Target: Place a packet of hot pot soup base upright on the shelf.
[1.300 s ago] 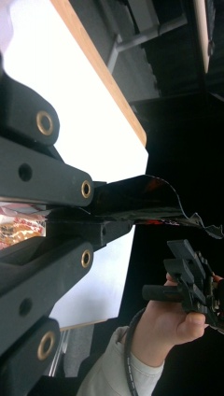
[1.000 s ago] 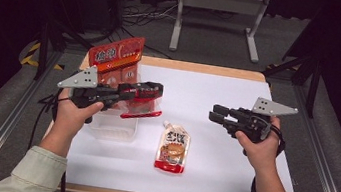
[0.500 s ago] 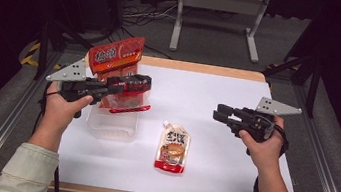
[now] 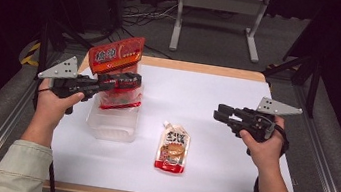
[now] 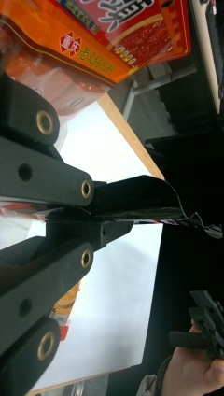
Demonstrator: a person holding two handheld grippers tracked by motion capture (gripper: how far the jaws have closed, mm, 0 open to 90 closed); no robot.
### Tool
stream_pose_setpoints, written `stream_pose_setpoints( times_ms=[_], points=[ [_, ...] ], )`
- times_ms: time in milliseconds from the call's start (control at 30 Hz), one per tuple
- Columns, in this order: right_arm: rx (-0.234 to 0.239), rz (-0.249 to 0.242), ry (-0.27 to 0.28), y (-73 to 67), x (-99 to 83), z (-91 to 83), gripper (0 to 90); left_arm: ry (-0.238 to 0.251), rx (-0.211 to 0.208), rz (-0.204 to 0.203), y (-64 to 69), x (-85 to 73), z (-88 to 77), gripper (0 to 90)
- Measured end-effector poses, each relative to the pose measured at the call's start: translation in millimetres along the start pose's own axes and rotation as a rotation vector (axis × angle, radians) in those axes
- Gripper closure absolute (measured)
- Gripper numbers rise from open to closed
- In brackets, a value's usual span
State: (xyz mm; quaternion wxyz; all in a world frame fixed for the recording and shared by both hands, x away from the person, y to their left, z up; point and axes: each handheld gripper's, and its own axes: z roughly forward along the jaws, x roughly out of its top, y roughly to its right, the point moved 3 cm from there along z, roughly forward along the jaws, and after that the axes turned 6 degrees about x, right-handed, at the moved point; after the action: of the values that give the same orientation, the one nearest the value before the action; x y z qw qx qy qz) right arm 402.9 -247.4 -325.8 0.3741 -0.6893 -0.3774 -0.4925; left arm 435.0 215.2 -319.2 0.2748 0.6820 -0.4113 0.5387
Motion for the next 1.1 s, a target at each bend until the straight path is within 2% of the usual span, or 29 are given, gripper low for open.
stream_pose_setpoints(
  times_ms=[33,200,300,433,533,567,633,900,1100],
  points=[
    [0.0,0.001,0.003,0.0,0.1,-0.6,65.8,-0.003,-0.003,0.007,-1.8,-1.0,-0.7,89.3],
    [0.0,0.004,0.005,0.2,-0.6,-1.8,65.8,0.0,-0.025,-0.008,-5.5,-5.1,-2.7,89.3],
    [-0.001,0.004,0.001,0.3,-1.3,-1.6,65.8,-0.002,-0.031,0.001,-6.3,-5.3,-3.9,89.3],
    [-0.002,0.009,-0.001,0.4,-2.7,-1.1,65.7,-0.007,-0.059,0.013,-7.6,-8.3,-5.5,89.3],
    [-0.003,0.011,0.002,0.2,-2.5,-2.1,65.6,-0.017,-0.072,0.006,-10.2,-11.8,-6.2,89.3],
    [-0.005,0.012,0.003,0.3,-2.5,-2.5,65.6,-0.019,-0.074,0.017,-11.3,-12.2,-6.5,89.3],
    [-0.003,0.014,0.003,0.3,-2.8,-2.5,65.5,-0.019,-0.074,0.001,-11.2,-13.8,-5.8,89.3],
    [0.003,0.022,0.001,0.7,-4.4,-1.1,64.9,-0.03,-0.083,0.003,-12.4,-19.5,0.0,89.3],
    [0.007,0.026,0.005,0.9,-4.5,-1.8,64.5,-0.063,-0.101,-0.009,-12.5,-23.3,2.3,89.3]
  ],
)
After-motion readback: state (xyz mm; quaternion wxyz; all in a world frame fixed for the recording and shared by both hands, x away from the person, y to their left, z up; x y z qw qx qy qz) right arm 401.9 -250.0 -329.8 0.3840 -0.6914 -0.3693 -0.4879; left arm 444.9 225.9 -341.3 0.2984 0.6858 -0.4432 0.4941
